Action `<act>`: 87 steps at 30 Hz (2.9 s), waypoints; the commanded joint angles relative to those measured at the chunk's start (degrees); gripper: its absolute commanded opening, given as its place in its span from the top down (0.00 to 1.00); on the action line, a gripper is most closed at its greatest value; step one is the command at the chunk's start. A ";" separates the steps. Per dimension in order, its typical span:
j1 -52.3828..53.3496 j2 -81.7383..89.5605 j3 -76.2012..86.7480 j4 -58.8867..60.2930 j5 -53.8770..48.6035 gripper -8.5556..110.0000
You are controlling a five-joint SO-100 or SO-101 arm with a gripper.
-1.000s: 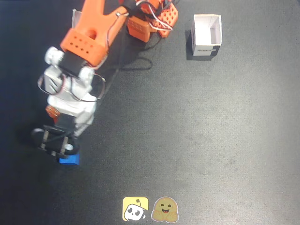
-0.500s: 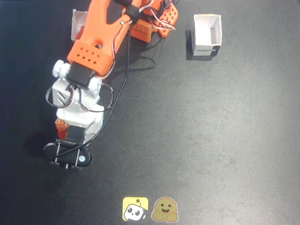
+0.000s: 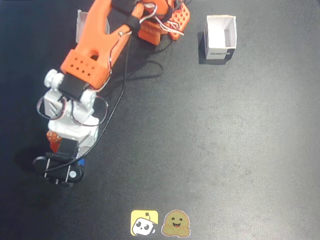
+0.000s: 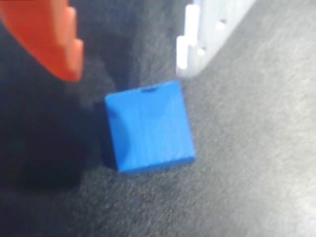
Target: Put the red cube in the right box and the blue cube in the left box.
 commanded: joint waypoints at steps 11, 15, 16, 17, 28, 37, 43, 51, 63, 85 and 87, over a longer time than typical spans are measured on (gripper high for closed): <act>0.00 -5.80 -8.09 0.18 -3.08 0.79; -0.44 -6.77 -9.05 0.09 -4.57 0.78; -0.62 -6.86 -9.14 0.09 -4.66 0.78; -0.70 -6.86 -9.14 -0.18 -5.01 0.78; -2.11 -7.91 -10.46 -0.62 -6.50 0.78; -3.16 -8.70 -10.55 -1.14 -7.21 0.76; -3.08 -9.84 -10.46 -2.72 -7.47 0.76; -2.72 -12.30 -11.87 -3.78 -7.56 0.76; -2.02 -14.41 -11.34 -5.45 -7.47 0.76; -1.14 -15.03 -6.33 -7.47 -6.77 0.76; -1.32 -15.03 -5.98 -7.56 -6.50 0.76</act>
